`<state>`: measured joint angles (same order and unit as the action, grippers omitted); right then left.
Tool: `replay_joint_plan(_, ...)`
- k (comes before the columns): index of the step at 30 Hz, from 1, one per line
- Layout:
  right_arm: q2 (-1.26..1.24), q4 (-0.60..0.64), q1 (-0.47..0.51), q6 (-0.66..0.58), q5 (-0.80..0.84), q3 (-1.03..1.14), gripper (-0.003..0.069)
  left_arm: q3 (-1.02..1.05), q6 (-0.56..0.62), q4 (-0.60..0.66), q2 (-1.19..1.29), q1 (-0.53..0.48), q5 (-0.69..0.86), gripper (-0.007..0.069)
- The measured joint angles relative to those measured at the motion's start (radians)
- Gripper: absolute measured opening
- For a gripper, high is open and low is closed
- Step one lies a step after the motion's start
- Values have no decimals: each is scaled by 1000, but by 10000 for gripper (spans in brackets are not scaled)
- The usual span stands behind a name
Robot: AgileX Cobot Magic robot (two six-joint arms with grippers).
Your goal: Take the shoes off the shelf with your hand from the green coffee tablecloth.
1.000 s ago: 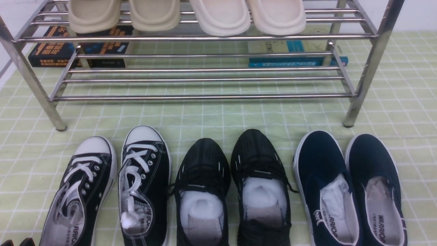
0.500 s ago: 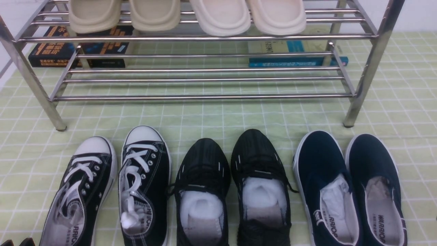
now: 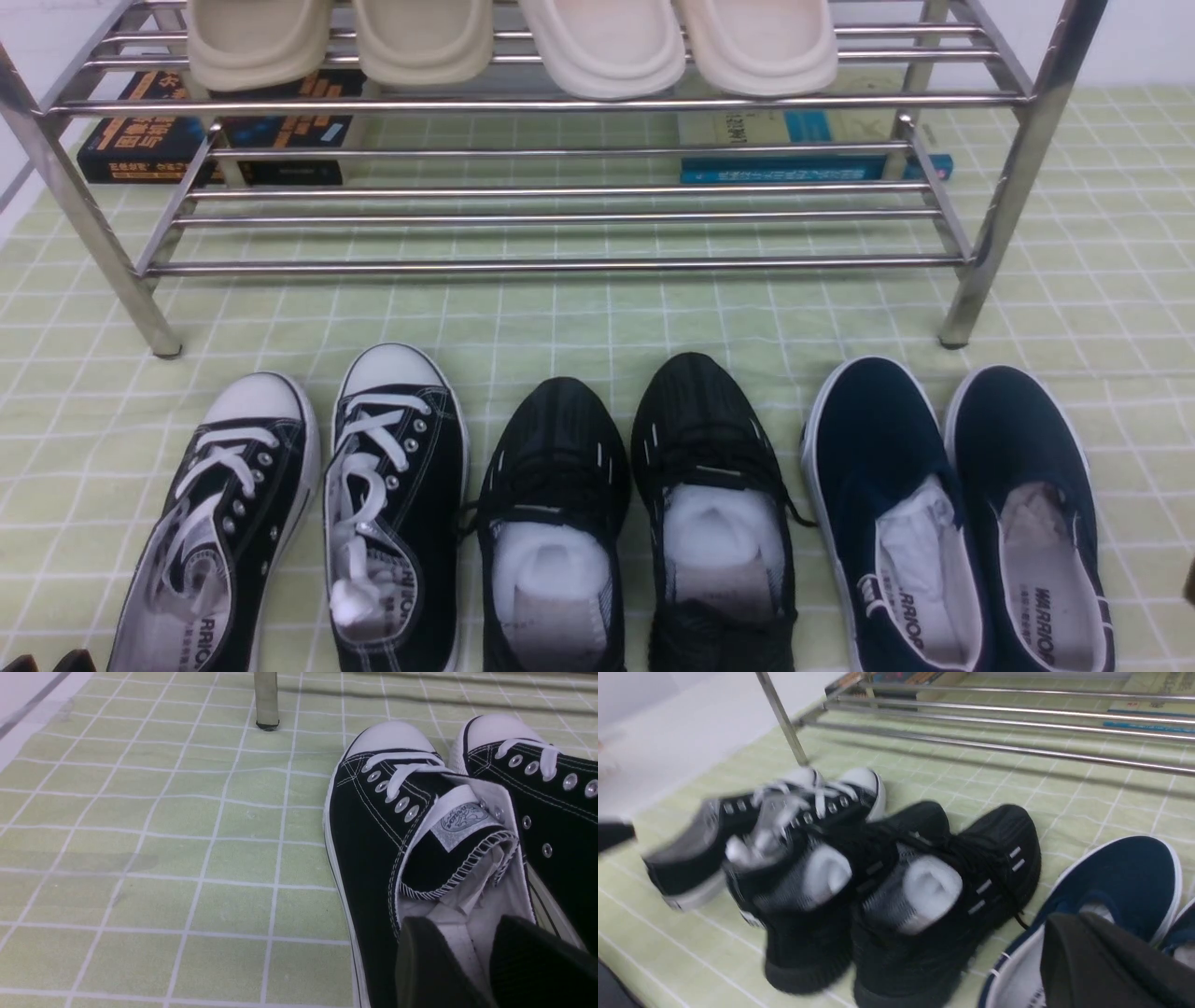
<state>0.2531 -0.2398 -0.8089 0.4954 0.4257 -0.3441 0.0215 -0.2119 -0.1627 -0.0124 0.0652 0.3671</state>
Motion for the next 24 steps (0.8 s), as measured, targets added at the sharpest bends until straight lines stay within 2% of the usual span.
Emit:
replay_joint_plan(4,-14,14,10,-126,-59,58,5,0,0,0,0,0,0,242)
replay_joint_plan(5,-26,46,38,-209,-105,92,6,0,0,0,0,0,0,242)
replay_joint_plan(6,-27,58,47,-219,-109,96,6,0,0,0,0,0,0,242)
replay_joint_plan(9,-55,185,148,-397,-202,157,9,0,0,0,0,0,0,242)
replay_joint_plan(13,-71,309,263,-538,-259,208,12,0,0,0,0,0,0,242)
replay_joint_plan(14,-77,337,317,-589,-268,237,14,0,0,0,0,0,0,242)
replay_joint_plan(15,-77,339,323,-592,-268,237,14,0,0,0,0,0,0,242)
replay_joint_plan(16,-90,349,370,-613,-266,260,17,0,0,0,0,0,0,242)
replay_joint_plan(20,-135,352,460,-616,-264,293,20,0,0,0,0,0,0,242)
replay_joint_plan(21,-170,353,522,-616,-262,324,21,0,0,0,0,0,0,242)
replay_joint_plan(24,-202,353,582,-616,-234,354,25,0,0,0,0,0,0,242)
